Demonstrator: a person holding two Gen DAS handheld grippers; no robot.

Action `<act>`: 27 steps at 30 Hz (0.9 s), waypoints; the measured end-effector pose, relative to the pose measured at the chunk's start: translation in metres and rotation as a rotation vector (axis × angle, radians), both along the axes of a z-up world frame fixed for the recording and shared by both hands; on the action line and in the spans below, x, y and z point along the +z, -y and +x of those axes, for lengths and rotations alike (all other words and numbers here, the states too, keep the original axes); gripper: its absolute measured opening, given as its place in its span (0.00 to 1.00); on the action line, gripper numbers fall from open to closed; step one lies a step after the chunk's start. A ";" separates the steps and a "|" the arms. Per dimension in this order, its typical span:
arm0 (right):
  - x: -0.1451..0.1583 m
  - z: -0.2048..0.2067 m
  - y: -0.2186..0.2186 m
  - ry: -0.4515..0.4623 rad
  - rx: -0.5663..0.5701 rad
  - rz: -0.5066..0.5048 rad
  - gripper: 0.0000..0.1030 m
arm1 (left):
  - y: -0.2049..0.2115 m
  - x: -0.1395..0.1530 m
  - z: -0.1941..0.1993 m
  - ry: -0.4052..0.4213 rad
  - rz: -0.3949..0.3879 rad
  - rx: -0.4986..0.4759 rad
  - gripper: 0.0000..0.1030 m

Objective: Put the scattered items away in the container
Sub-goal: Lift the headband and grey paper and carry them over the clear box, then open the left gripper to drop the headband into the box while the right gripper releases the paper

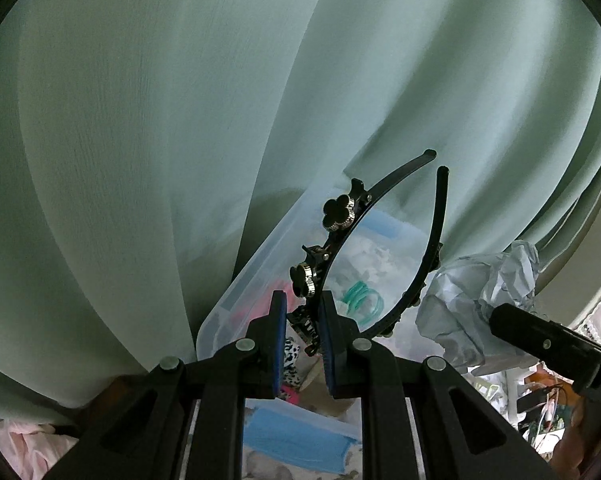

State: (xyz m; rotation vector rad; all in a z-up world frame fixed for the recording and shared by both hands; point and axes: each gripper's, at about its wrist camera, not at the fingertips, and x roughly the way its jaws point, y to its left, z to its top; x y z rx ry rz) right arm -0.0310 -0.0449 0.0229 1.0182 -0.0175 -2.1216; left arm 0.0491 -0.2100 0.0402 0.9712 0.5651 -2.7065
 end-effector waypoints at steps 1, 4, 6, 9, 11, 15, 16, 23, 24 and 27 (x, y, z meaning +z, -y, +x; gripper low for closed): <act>0.000 0.001 0.002 0.002 0.001 0.006 0.56 | 0.002 -0.001 0.001 0.005 0.002 0.003 0.15; -0.004 0.001 0.005 0.019 0.002 0.024 0.56 | 0.007 -0.005 0.002 0.022 0.005 0.010 0.15; -0.010 -0.001 0.008 0.034 0.006 0.044 0.56 | 0.010 -0.007 0.003 0.033 0.005 0.013 0.15; -0.016 -0.004 0.011 0.046 0.007 0.060 0.56 | 0.014 -0.009 0.005 0.051 0.006 0.019 0.15; -0.019 -0.006 0.013 0.049 0.009 0.070 0.57 | 0.016 -0.009 0.006 0.056 0.004 0.020 0.15; -0.022 -0.007 0.018 0.040 0.014 0.094 0.57 | 0.018 -0.008 0.011 0.063 0.002 0.015 0.16; -0.023 -0.007 0.019 0.040 0.015 0.097 0.57 | 0.019 -0.008 0.012 0.065 0.002 0.014 0.16; -0.022 -0.009 0.020 0.037 0.008 0.106 0.60 | 0.026 -0.003 0.022 0.071 0.018 0.006 0.20; -0.022 -0.008 0.019 0.035 0.006 0.105 0.60 | 0.027 -0.003 0.024 0.071 0.020 0.006 0.28; -0.022 -0.007 0.017 0.035 0.006 0.103 0.61 | 0.029 -0.001 0.029 0.067 0.018 0.004 0.47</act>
